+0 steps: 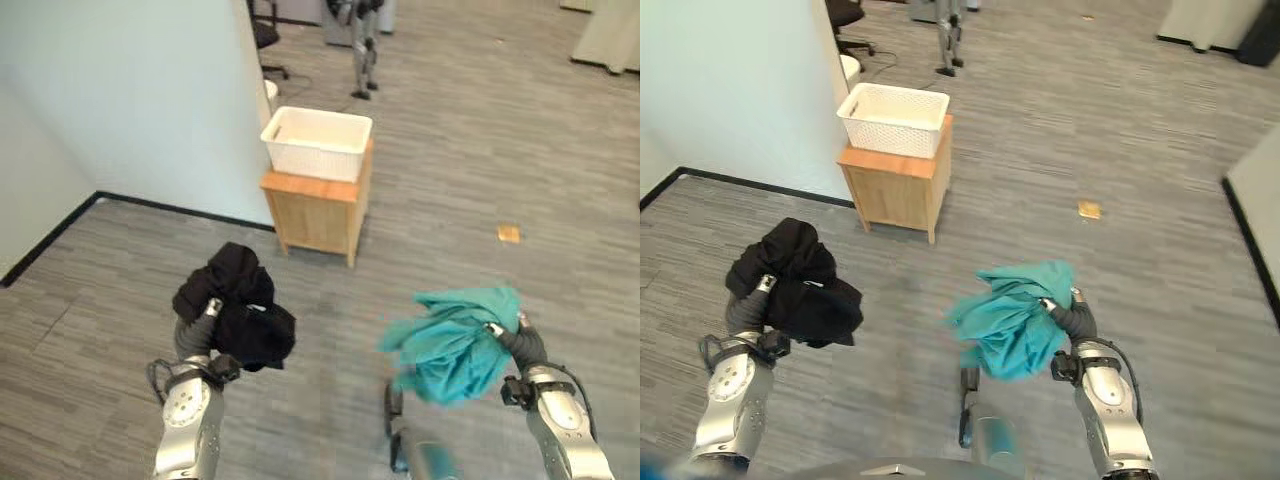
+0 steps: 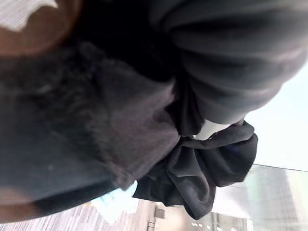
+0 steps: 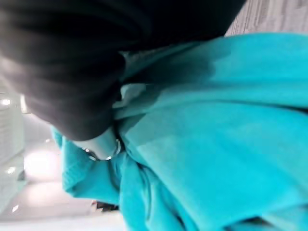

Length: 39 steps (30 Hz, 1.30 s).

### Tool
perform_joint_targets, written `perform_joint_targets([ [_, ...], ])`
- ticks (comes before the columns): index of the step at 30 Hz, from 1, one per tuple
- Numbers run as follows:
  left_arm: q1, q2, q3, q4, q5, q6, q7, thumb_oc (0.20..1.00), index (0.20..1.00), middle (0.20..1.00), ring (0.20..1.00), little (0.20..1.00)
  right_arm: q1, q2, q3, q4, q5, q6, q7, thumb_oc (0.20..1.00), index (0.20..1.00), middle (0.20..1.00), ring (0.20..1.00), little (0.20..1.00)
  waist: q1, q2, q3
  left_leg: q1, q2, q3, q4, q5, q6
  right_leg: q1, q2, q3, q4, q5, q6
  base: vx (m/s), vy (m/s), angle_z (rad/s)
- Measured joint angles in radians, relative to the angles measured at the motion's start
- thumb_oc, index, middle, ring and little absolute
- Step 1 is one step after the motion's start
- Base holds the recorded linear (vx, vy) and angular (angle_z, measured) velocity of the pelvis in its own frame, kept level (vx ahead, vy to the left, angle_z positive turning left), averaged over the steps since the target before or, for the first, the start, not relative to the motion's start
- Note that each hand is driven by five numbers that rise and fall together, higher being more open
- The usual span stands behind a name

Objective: Pick up bed clothes into laundry basket.

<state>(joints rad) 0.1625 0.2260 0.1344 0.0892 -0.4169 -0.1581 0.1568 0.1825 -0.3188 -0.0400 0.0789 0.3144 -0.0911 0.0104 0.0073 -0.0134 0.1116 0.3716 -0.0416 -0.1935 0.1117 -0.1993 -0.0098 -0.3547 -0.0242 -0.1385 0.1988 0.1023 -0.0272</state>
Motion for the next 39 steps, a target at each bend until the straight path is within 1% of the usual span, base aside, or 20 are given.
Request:
perform_joint_targets([
  [2, 0.041, -0.031, -0.004, 0.005, 0.000, 0.002, -0.006, 0.200, 0.200, 0.200, 0.200, 0.200, -0.009, -0.027, 0.011, 0.016, 0.000, 0.000, 0.005, 0.200, 0.200, 0.200, 0.200, 0.200, 0.016, 0.032, -0.013, -0.029, 0.014, 0.021, 0.152, 0.042, -0.030, 0.034, 0.040, 0.010, 0.039, -0.029, -0.051, 0.49, -0.256, -0.17],
  [3, 0.030, -0.020, -0.010, 0.011, 0.000, 0.008, -0.010, 0.200, 0.200, 0.200, 0.200, 0.200, -0.014, -0.039, 0.007, 0.010, 0.001, -0.002, -0.002, 0.200, 0.200, 0.200, 0.200, 0.200, 0.013, 0.040, -0.021, -0.131, 0.042, 0.037, 0.337, 0.037, -0.049, 0.071, 0.047, 0.003, 0.040, -0.071, -0.065, 0.59, -0.432, 0.11],
  [5, -0.026, -0.020, -0.008, 0.010, -0.012, 0.008, -0.010, 0.200, 0.200, 0.200, 0.200, 0.200, -0.024, -0.076, 0.004, 0.008, 0.013, -0.002, -0.005, 0.200, 0.200, 0.200, 0.200, 0.200, 0.017, 0.024, -0.002, -0.329, 0.057, 0.079, 0.646, 0.154, -0.089, 0.116, 0.045, -0.007, 0.036, -0.145, -0.077, 0.41, -0.343, 0.41],
  [6, -0.069, -0.008, -0.006, 0.000, -0.035, 0.006, -0.010, 0.200, 0.200, 0.200, 0.200, 0.200, -0.046, -0.084, 0.004, 0.019, 0.017, -0.001, -0.011, 0.200, 0.200, 0.200, 0.200, 0.200, 0.054, -0.015, 0.033, -0.487, 0.062, 0.130, 0.857, 0.149, -0.077, 0.207, 0.043, 0.004, -0.024, -0.157, -0.092, 0.37, -0.237, 0.13],
  [7, -0.076, 0.009, -0.004, 0.002, -0.043, 0.006, -0.008, 0.200, 0.200, 0.200, 0.200, 0.200, -0.040, -0.067, -0.002, 0.012, 0.018, -0.002, -0.015, 0.200, 0.200, 0.200, 0.200, 0.200, 0.065, -0.051, 0.050, -0.546, 0.078, 0.198, 0.868, 0.138, -0.058, 0.273, 0.030, -0.001, -0.069, -0.132, -0.076, 0.25, -0.122, -0.07],
  [10, -0.071, 0.018, 0.001, 0.011, -0.057, 0.005, 0.001, 0.200, 0.200, 0.200, 0.200, 0.200, -0.028, -0.058, -0.014, -0.030, 0.018, -0.019, -0.031, 0.200, 0.200, 0.200, 0.200, 0.200, 0.092, -0.092, 0.050, -0.727, 0.098, 0.261, 0.719, 0.144, -0.052, 0.413, 0.000, -0.024, -0.175, -0.163, -0.063, 0.43, -0.043, 0.14],
  [14, -0.041, 0.014, 0.000, 0.013, -0.089, 0.001, 0.002, 0.200, 0.200, 0.200, 0.200, 0.200, -0.060, -0.064, -0.033, -0.065, 0.017, -0.026, -0.056, 0.200, 0.200, 0.200, 0.200, 0.200, 0.077, -0.021, 0.034, -0.773, 0.136, 0.294, 0.166, 0.167, -0.027, 0.552, 0.035, -0.063, -0.278, -0.198, 0.004, 0.42, 0.079, 0.19],
  [16, -0.030, 0.005, -0.003, 0.030, -0.090, 0.001, 0.003, 0.200, 0.200, 0.200, 0.200, 0.200, -0.060, -0.070, -0.027, -0.063, 0.011, -0.021, -0.056, 0.200, 0.200, 0.200, 0.200, 0.200, 0.083, 0.001, 0.032, -0.695, 0.080, 0.263, -0.052, 0.190, -0.009, 0.620, 0.019, -0.066, -0.295, -0.231, 0.049, 0.38, 0.080, 0.00],
  [18, -0.014, -0.017, -0.005, 0.036, -0.090, 0.001, 0.003, 0.200, 0.200, 0.200, 0.200, 0.200, -0.059, -0.081, -0.024, -0.064, 0.008, -0.020, -0.056, 0.200, 0.200, 0.200, 0.200, 0.200, 0.081, 0.034, 0.019, -0.615, 0.056, 0.241, -0.130, 0.252, 0.033, 0.663, 0.023, -0.055, -0.283, -0.265, 0.091, 0.27, 0.076, -0.07],
  [19, -0.001, -0.023, -0.004, 0.036, -0.089, 0.002, 0.003, 0.200, 0.200, 0.200, 0.200, 0.200, -0.057, -0.082, -0.012, -0.065, 0.008, -0.017, -0.054, 0.200, 0.200, 0.200, 0.200, 0.200, 0.087, 0.022, 0.018, -0.577, 0.037, 0.252, -0.125, 0.373, 0.042, 0.707, -0.005, -0.048, -0.265, -0.282, 0.117, 0.32, 0.101, -0.10],
  [21, 0.000, -0.020, -0.004, 0.035, -0.089, 0.004, 0.003, 0.200, 0.200, 0.200, 0.200, 0.200, -0.052, -0.078, -0.010, -0.071, 0.008, -0.015, -0.050, 0.200, 0.200, 0.200, 0.200, 0.200, 0.091, -0.019, 0.011, -0.552, -0.005, 0.265, -0.116, 0.377, 0.055, 0.706, -0.053, -0.056, -0.217, -0.304, 0.123, 0.34, 0.136, 0.00],
  [24, -0.023, -0.016, 0.005, 0.033, -0.087, 0.006, -0.001, 0.200, 0.200, 0.200, 0.200, 0.200, -0.078, -0.077, -0.016, -0.084, -0.003, -0.015, -0.051, 0.200, 0.200, 0.200, 0.200, 0.200, 0.099, -0.046, 0.010, -0.543, -0.055, 0.270, -0.081, 0.309, 0.092, 0.710, -0.108, -0.057, -0.181, -0.272, 0.122, 0.31, 0.230, 0.06],
  [26, -0.050, -0.012, 0.011, 0.035, -0.086, 0.006, -0.001, 0.200, 0.200, 0.200, 0.200, 0.200, -0.121, -0.077, -0.024, -0.084, -0.036, -0.011, -0.062, 0.200, 0.200, 0.200, 0.200, 0.200, 0.114, -0.026, 0.017, -0.471, -0.064, 0.268, -0.089, 0.271, 0.127, 0.596, -0.144, -0.036, 0.156, -0.261, 0.130, 0.20, 0.287, -0.08],
  [28, -0.054, 0.031, 0.010, 0.037, -0.083, 0.006, -0.002, 0.200, 0.200, 0.200, 0.200, 0.200, -0.147, -0.076, -0.035, -0.100, -0.066, -0.011, -0.079, 0.200, 0.200, 0.200, 0.200, 0.200, 0.119, -0.015, 0.028, -0.376, -0.058, 0.263, -0.120, 0.249, 0.141, 0.413, -0.188, 0.014, 0.571, -0.174, 0.153, 0.20, 0.175, -0.01],
  [31, -0.056, 0.063, 0.009, 0.027, -0.079, 0.006, -0.006, 0.200, 0.200, 0.200, 0.200, 0.200, -0.168, -0.084, -0.088, -0.118, -0.091, -0.020, -0.111, 0.200, 0.200, 0.200, 0.200, 0.200, 0.078, 0.002, 0.052, -0.333, -0.051, 0.216, -0.110, 0.202, 0.135, 0.206, -0.150, 0.106, 0.684, -0.233, 0.154, 0.25, 0.042, 0.37],
  [34, -0.062, 0.068, 0.007, 0.017, -0.077, 0.006, -0.009, 0.200, 0.200, 0.200, 0.200, 0.200, -0.172, -0.099, -0.112, -0.129, -0.101, -0.024, -0.135, 0.200, 0.200, 0.200, 0.200, 0.200, 0.062, 0.006, 0.057, -0.305, -0.050, 0.179, -0.115, 0.184, 0.122, 0.123, -0.143, 0.124, 0.463, -0.268, 0.142, 0.29, -0.119, 0.50],
  [35, -0.061, 0.070, 0.001, 0.017, -0.078, 0.006, -0.008, 0.200, 0.200, 0.200, 0.200, 0.200, -0.182, -0.110, -0.101, -0.125, -0.036, -0.026, -0.124, 0.200, 0.200, 0.200, 0.200, 0.200, 0.051, 0.004, 0.055, -0.285, -0.046, 0.145, -0.118, 0.168, 0.100, 0.122, -0.136, 0.129, 0.270, -0.256, 0.148, 0.27, -0.155, 0.64],
  [36, -0.062, 0.077, -0.010, 0.014, -0.078, 0.006, -0.010, 0.200, 0.200, 0.200, 0.200, 0.200, -0.184, -0.122, -0.096, -0.124, -0.018, -0.031, -0.112, 0.200, 0.200, 0.200, 0.200, 0.200, 0.049, 0.002, 0.054, -0.280, -0.046, 0.125, -0.120, 0.167, 0.098, 0.143, -0.128, 0.143, 0.105, -0.231, 0.156, 0.18, -0.099, 0.75],
  [38, -0.073, 0.084, -0.042, 0.011, -0.078, 0.007, -0.019, 0.200, 0.200, 0.200, 0.200, 0.200, -0.172, -0.208, -0.095, -0.119, -0.019, -0.020, -0.089, 0.200, 0.200, 0.200, 0.200, 0.200, 0.030, -0.018, 0.049, -0.285, -0.059, 0.051, -0.110, 0.152, 0.085, 0.176, -0.094, 0.252, -0.047, -0.167, 0.175, 0.16, -0.062, 0.99],
  [39, -0.049, 0.090, -0.054, 0.006, -0.077, 0.007, -0.037, 0.200, 0.200, 0.200, 0.200, 0.200, -0.181, -0.254, -0.093, -0.120, -0.018, -0.008, -0.074, 0.200, 0.200, 0.200, 0.200, 0.200, 0.042, -0.041, 0.041, -0.254, -0.060, 0.042, -0.134, 0.150, 0.084, 0.204, -0.091, 0.217, -0.090, -0.095, 0.139, 0.17, -0.079, 0.67],
])
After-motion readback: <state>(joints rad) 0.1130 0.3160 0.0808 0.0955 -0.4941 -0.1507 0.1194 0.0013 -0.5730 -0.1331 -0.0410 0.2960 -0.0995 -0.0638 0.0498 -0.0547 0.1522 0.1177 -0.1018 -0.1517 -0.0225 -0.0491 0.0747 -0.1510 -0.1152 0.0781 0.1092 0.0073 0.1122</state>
